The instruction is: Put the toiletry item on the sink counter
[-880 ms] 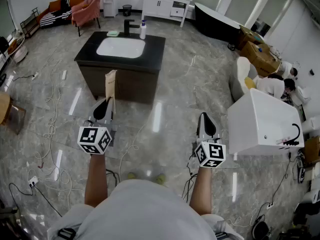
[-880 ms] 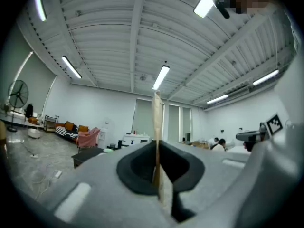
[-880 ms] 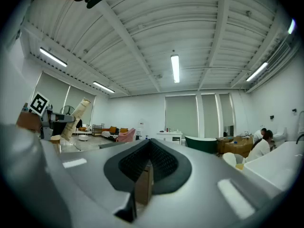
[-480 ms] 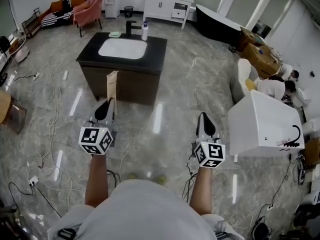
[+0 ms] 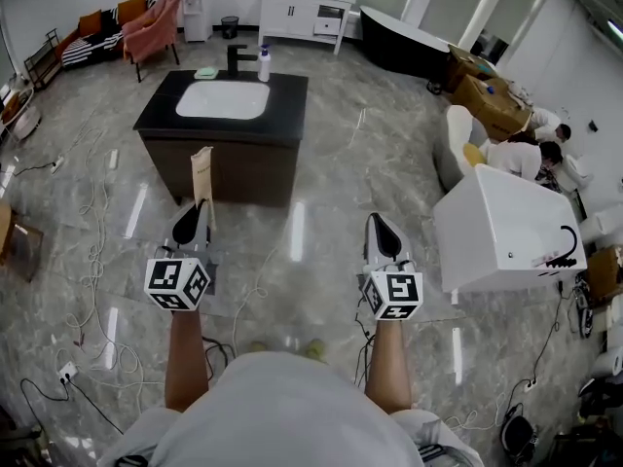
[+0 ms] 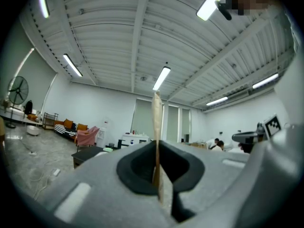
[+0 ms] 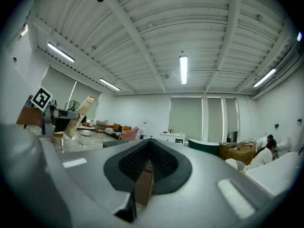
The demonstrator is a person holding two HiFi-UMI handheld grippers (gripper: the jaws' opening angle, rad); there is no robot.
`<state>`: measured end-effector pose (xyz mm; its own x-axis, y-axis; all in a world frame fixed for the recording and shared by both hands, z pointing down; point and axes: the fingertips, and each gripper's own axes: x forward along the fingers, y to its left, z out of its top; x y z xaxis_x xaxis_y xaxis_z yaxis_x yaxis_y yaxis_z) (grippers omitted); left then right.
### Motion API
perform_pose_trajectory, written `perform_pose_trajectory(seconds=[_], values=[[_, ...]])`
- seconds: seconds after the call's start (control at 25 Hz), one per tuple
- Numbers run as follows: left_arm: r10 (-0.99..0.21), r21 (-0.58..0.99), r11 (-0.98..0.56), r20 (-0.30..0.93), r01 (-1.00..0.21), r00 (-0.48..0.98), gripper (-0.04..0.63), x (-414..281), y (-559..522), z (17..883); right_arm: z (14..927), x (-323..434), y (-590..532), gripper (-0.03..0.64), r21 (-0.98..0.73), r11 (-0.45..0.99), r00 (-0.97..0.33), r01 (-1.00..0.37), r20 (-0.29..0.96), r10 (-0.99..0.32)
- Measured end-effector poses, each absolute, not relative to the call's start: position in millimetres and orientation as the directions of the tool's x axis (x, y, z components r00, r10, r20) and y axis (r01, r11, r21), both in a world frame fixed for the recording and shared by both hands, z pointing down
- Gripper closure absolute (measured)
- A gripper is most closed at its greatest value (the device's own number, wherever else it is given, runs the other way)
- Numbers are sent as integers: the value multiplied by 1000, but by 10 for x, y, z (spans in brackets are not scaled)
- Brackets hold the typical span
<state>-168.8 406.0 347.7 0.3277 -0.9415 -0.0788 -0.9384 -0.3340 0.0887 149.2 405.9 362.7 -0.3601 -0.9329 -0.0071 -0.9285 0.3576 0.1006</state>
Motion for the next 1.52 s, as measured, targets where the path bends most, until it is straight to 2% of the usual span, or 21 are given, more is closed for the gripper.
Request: perform_pose_trajectory(seconds=[0.48, 0.92, 1.52], values=[[-929, 108, -371, -51, -922, 368, 592, -2008, 4124, 3690, 3727, 1062, 4126, 614, 88, 334, -335, -938, 6, -942], [-925, 115, -379, -19, -918, 379, 592, -1926, 3757, 3851, 3875, 1174, 3732, 614, 44, 326, -326, -944, 16, -945], [-921, 98, -385, 25, -918, 389, 592, -1483, 1826, 3958, 4011, 1737, 1793, 614, -49, 311, -311, -949, 5, -950]])
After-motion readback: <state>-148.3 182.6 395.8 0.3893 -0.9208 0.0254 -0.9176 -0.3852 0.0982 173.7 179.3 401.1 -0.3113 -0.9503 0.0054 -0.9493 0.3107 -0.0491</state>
